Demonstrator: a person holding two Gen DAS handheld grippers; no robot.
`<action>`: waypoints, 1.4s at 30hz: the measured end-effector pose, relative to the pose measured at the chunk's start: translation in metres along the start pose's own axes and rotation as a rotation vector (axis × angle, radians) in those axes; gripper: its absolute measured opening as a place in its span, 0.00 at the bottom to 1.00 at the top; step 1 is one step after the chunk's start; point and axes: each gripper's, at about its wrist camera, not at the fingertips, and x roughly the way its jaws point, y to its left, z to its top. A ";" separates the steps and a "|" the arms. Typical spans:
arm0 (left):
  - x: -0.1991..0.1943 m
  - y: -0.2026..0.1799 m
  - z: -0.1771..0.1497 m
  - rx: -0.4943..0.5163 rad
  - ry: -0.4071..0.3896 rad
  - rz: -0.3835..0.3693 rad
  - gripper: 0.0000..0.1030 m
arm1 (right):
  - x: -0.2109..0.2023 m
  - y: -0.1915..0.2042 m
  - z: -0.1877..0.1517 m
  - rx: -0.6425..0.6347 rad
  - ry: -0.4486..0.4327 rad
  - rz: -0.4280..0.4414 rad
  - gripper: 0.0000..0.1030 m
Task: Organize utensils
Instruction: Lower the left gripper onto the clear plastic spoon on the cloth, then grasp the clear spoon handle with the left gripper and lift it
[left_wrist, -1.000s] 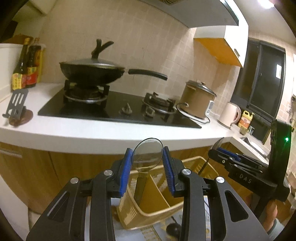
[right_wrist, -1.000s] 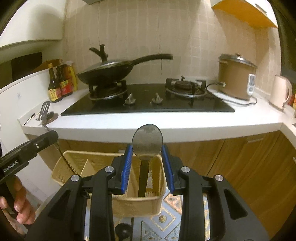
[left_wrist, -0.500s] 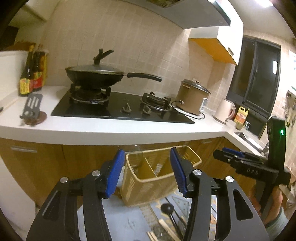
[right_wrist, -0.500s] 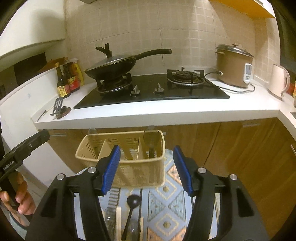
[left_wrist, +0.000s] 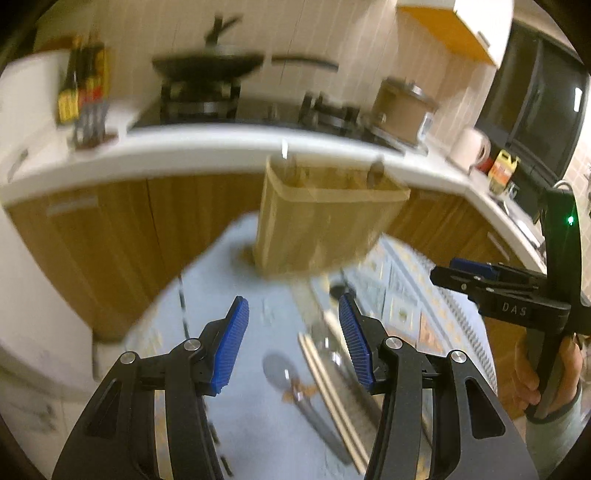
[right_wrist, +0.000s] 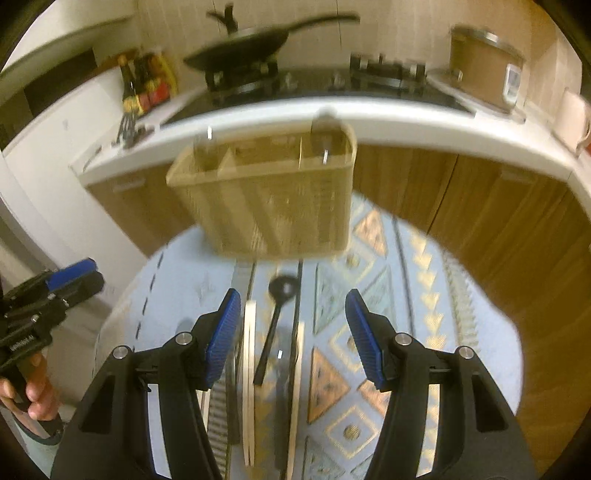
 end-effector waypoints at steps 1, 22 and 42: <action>0.006 0.002 -0.006 -0.009 0.026 -0.006 0.47 | 0.004 0.000 -0.004 0.002 0.016 0.007 0.54; 0.094 -0.003 -0.066 -0.033 0.304 0.039 0.45 | 0.085 -0.012 -0.043 0.042 0.260 0.046 0.43; 0.097 -0.016 -0.074 0.093 0.234 0.196 0.17 | 0.113 0.039 -0.050 -0.109 0.255 -0.086 0.33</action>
